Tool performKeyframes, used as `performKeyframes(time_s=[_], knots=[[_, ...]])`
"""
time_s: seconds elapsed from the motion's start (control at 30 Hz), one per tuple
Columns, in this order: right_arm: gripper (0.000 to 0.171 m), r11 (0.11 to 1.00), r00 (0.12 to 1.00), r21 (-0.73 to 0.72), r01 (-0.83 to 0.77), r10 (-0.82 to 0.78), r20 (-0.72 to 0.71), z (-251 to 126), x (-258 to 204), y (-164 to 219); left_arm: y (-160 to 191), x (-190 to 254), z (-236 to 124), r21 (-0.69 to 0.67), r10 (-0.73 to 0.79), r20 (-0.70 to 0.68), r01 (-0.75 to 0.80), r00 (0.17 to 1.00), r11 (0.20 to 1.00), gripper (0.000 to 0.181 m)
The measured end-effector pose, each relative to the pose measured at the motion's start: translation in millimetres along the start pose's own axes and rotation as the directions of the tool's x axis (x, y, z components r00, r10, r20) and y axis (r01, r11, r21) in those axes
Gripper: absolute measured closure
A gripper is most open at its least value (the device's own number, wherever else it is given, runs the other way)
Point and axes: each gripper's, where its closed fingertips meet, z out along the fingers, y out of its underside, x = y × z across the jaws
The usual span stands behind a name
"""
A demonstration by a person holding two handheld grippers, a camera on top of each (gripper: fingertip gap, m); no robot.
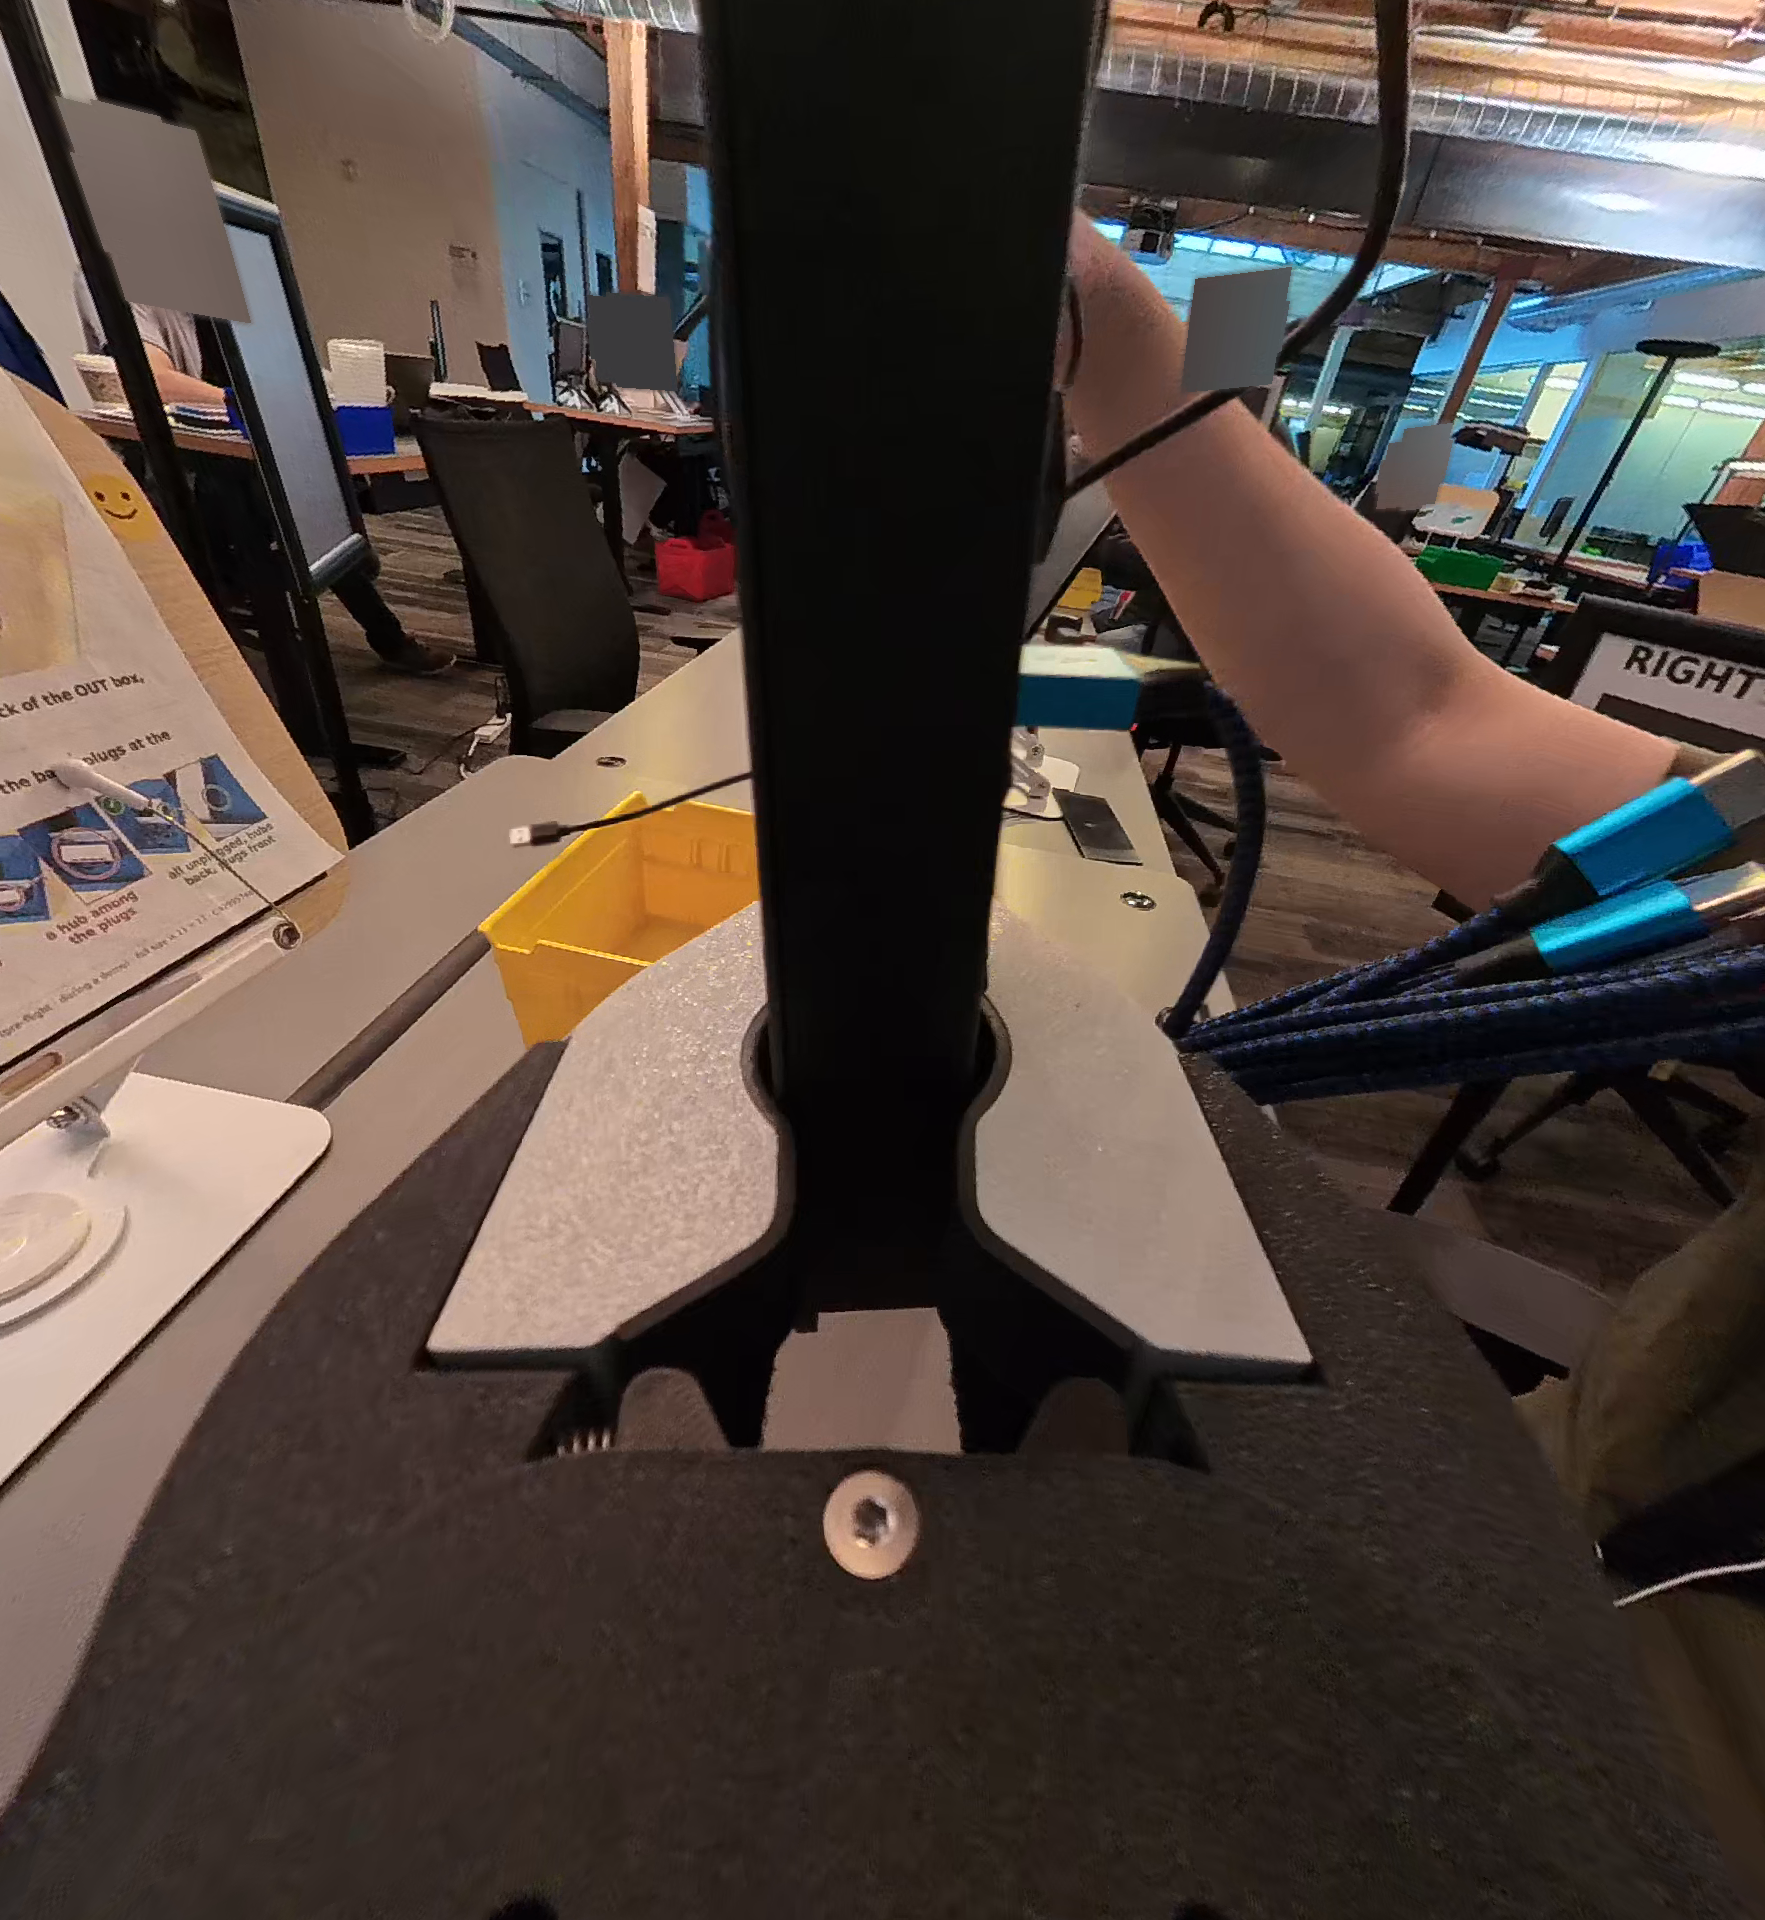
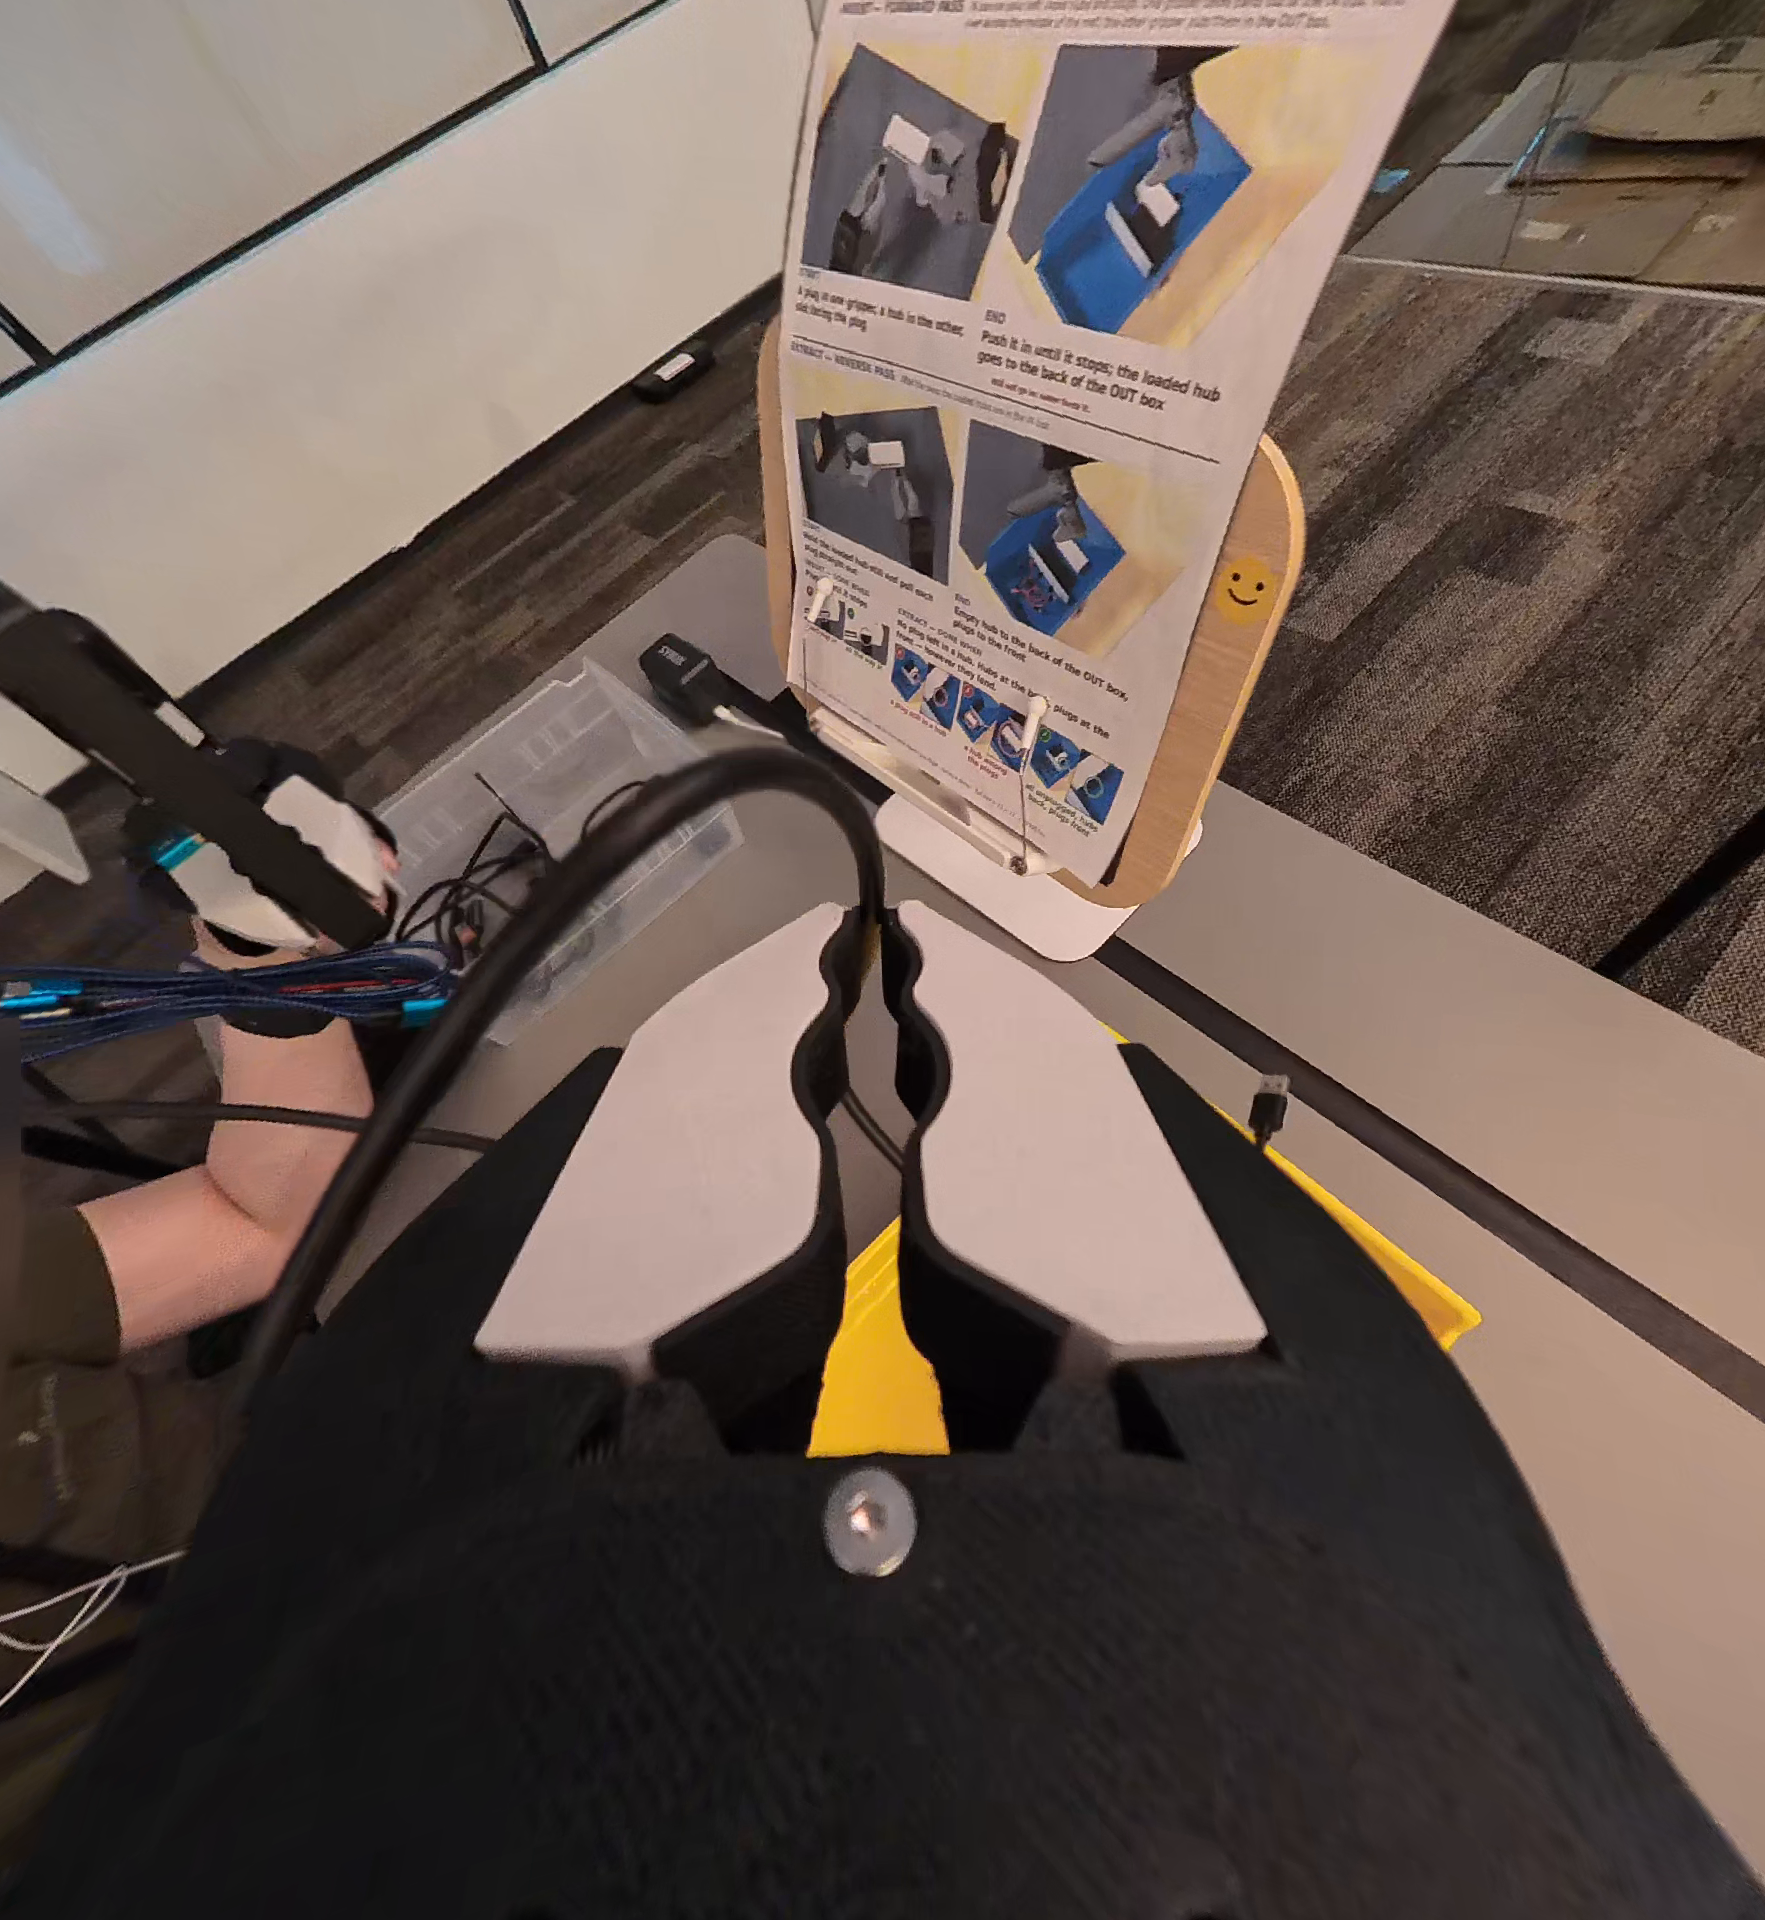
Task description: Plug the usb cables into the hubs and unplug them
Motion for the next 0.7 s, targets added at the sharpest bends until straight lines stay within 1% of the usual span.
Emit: performKeyframes(time_s=[0.17,0.3,0.47,0.6,0.7], knots=[[0.167,1.000,1.000,-0.010,0.019,-0.019,0.006,-9,-8,-4,3,-4,2,-0.013,-0.004,0.019,0.005,1.000,1.000,0.154],[0.167,0.999,1.000,-0.033,0.009,-0.009,-0.002,-10,-4,2,4,-6,4,-0.022,-0.007,0.031,0.008,1.000,1.000,0.155],[0.167,0.996,0.998,-0.068,-0.063,0.063,-0.015,5,15,19,6,-6,7,-0.030,-0.010,0.029,0.011,1.000,0.999,0.154],[0.167,0.984,0.991,-0.169,-0.059,0.037,-0.131,33,55,52,8,-6,11,-0.044,-0.012,0.033,0.014,0.999,0.999,0.155],[0.170,0.984,0.972,-0.176,-0.039,-0.004,-0.236,53,88,67,11,-9,15,-0.052,-0.032,0.036,0.033,0.999,0.998,0.155]])
